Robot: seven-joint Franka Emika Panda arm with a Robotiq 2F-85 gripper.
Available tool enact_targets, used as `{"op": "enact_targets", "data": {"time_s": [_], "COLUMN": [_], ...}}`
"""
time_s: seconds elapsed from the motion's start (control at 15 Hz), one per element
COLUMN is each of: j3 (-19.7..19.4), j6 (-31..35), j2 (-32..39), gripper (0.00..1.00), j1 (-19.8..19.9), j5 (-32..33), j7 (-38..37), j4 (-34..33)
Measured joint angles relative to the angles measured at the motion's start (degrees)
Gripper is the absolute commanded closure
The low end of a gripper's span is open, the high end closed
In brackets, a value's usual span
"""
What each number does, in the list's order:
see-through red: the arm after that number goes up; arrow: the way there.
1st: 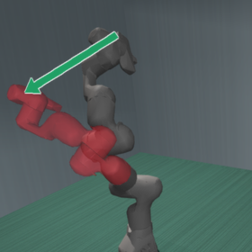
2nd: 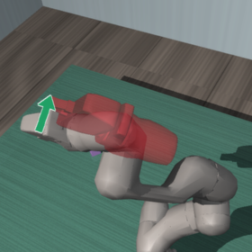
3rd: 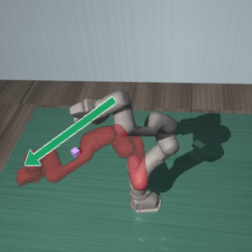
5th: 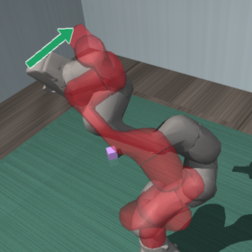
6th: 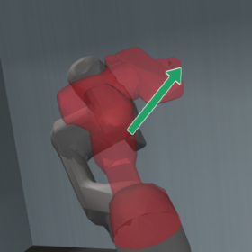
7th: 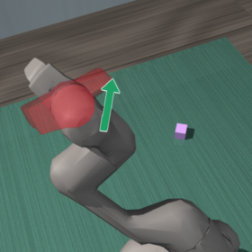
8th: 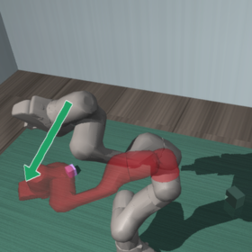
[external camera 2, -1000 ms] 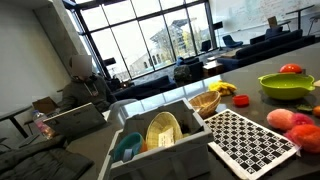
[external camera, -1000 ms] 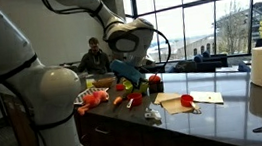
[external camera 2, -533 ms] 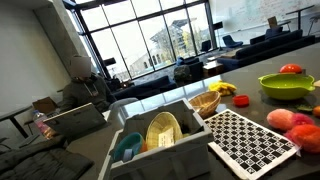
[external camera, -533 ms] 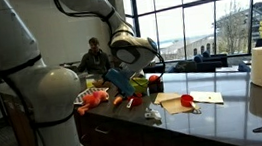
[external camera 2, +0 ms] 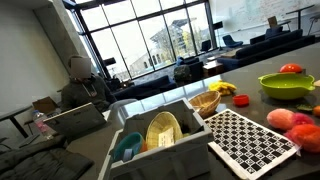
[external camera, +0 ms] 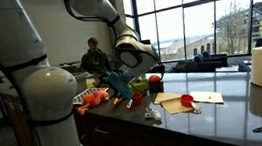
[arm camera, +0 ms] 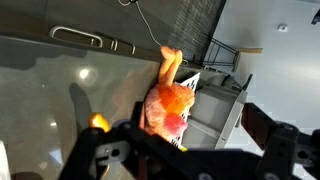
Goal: Pour the contents in the orange object inside the bowl
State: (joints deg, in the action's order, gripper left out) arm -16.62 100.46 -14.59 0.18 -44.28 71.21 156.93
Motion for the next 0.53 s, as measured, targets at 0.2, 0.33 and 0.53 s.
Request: {"op": "enact_targets", "data": {"time_s": [0.2, 0.33, 0.53], "j3": [1.8, 2.0, 2.0], "j6": [0.0, 0.0, 0.0], "j2": [0.6, 0.8, 0.8], "gripper": [0.0, 0.0, 0.0], "j1": [1.0, 1.2, 1.2], "j5": [0.0, 0.0, 0.0], "j7": [-0.3, -0.3, -0.3], "j4": [-1.1, -1.2, -1.2]}}
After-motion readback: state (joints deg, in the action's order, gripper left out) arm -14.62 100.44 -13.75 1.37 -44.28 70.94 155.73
